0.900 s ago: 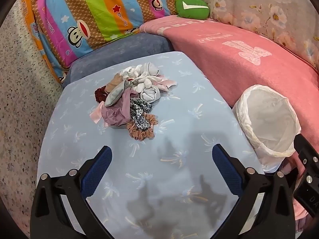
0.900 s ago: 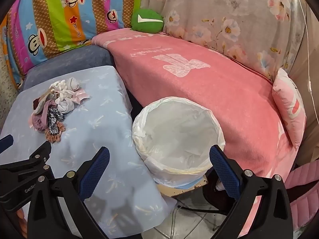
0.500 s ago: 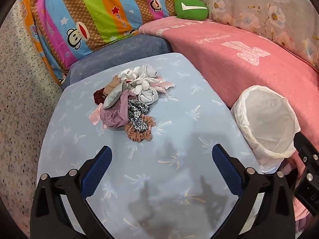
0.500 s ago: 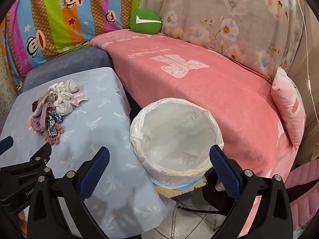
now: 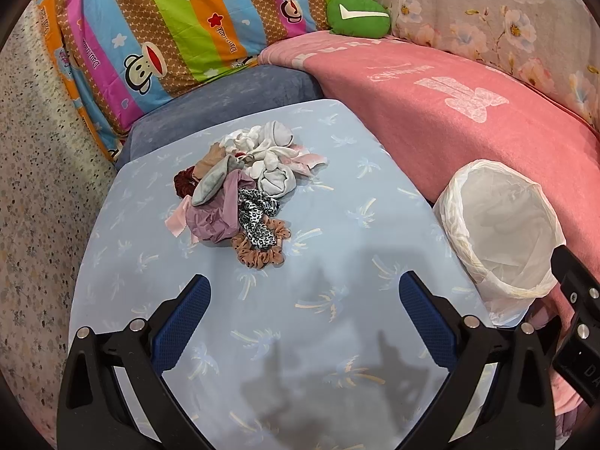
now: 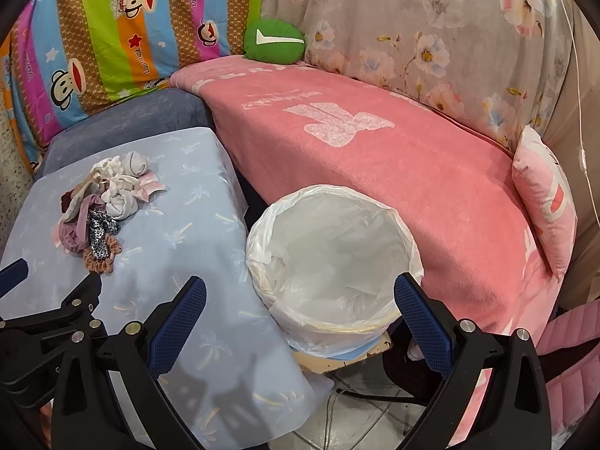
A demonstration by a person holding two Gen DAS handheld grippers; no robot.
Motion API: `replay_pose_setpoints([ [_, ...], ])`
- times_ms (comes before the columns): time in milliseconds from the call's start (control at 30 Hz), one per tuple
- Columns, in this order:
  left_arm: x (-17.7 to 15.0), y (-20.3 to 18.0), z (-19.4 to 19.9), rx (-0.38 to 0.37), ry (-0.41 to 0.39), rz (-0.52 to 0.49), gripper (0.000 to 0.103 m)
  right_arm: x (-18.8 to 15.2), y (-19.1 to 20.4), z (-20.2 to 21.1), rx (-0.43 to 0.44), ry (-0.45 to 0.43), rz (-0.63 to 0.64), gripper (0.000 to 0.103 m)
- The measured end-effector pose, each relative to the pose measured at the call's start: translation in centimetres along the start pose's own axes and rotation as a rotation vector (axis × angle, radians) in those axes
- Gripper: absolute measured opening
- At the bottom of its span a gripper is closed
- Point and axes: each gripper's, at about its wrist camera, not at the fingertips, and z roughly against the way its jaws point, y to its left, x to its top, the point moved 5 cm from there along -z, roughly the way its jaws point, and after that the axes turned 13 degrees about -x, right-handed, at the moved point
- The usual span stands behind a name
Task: Collect trash
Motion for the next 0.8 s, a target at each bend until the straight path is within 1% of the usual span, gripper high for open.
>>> replay_pose_setpoints([
  [367, 0.02, -0.21, -0.12, -0.001, 0.000, -0.003, 0.096, 0.14, 0.15, -0.05, 0.004, -0.004, 0.005, 0.098],
  [800, 0.02, -0.03, -0.21, -0.003, -0.006, -0.001, 0.096, -0.02, -0.32, -0.60, 0.005, 0.009, -0.019, 0.098],
])
